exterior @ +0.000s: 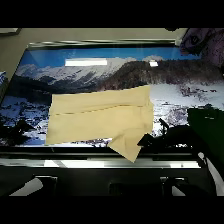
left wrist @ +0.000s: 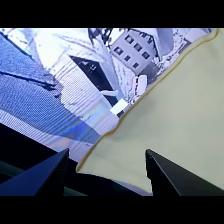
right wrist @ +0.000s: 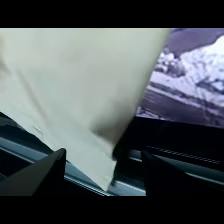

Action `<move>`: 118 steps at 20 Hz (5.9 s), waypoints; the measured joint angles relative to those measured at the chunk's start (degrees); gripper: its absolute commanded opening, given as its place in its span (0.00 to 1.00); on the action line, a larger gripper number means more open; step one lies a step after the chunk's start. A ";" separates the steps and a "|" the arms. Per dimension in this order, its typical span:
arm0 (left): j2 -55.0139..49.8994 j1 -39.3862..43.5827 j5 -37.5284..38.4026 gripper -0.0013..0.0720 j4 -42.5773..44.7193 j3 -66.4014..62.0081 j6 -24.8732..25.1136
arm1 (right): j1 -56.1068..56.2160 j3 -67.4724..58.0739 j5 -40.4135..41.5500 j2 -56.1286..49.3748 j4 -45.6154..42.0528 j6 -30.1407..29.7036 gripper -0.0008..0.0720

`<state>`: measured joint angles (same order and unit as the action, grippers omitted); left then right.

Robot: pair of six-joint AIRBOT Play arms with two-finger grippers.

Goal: Fold the clothes and pants, and hang the long-sleeved shirts on hangers.

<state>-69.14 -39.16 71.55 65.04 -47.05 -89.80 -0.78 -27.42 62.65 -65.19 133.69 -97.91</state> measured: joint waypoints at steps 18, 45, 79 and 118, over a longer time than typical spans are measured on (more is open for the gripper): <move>0.28 -0.07 -2.38 0.74 -3.04 14.32 12.57 | 4.26 1.53 -7.48 4.22 3.76 2.45 0.05; 0.11 6.43 -6.88 0.04 -4.59 15.08 16.59 | 4.26 1.53 -5.46 10.49 3.63 4.11 0.05; -13.94 22.84 -13.68 0.04 5.92 -18.91 -4.72 | 4.28 -52.59 2.23 -23.87 -20.00 11.47 0.05; -19.87 28.59 -6.95 0.04 6.34 -35.74 -9.51 | -3.56 -60.41 17.77 -35.78 -4.46 -0.70 0.05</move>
<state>-89.01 -10.57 64.60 71.37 -82.78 -99.31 -4.34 -87.83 80.42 -100.97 129.23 -98.61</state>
